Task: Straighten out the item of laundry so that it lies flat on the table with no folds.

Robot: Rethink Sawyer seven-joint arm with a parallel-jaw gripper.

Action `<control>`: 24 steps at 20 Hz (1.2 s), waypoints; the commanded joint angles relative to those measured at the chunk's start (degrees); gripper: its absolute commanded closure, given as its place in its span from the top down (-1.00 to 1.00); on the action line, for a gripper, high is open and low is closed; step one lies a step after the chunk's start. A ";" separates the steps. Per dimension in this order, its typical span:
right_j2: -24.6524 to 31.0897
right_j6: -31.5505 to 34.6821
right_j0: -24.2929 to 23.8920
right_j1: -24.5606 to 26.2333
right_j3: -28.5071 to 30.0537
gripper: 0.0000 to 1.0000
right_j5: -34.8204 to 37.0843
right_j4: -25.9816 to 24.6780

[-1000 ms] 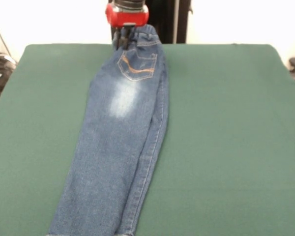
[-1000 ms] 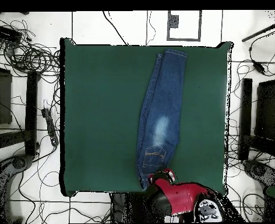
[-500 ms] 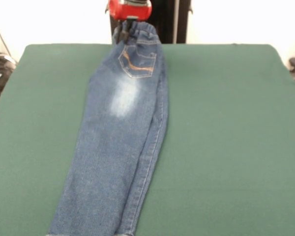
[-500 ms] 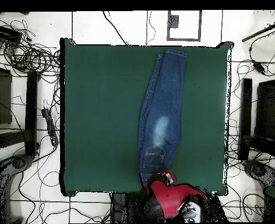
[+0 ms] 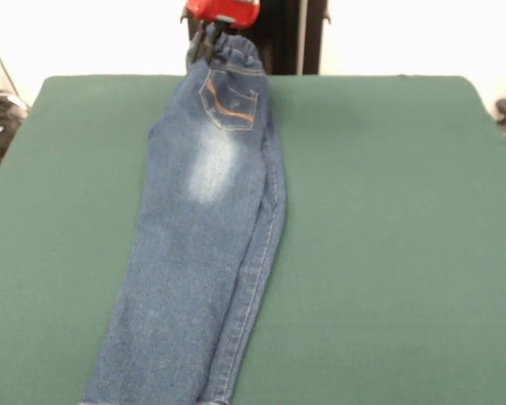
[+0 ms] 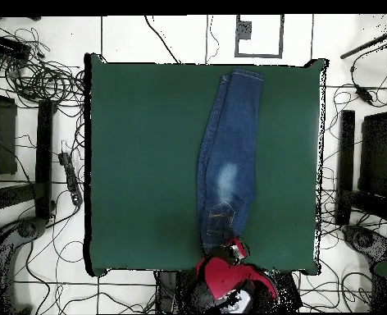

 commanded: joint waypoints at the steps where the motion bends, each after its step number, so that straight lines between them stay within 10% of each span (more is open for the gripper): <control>1: -5.96 9.86 5.34 6.90 -6.67 -1.00 -8.28 9.25; 24: -19.05 12.28 28.22 22.60 -1.24 -1.00 -11.33 37.70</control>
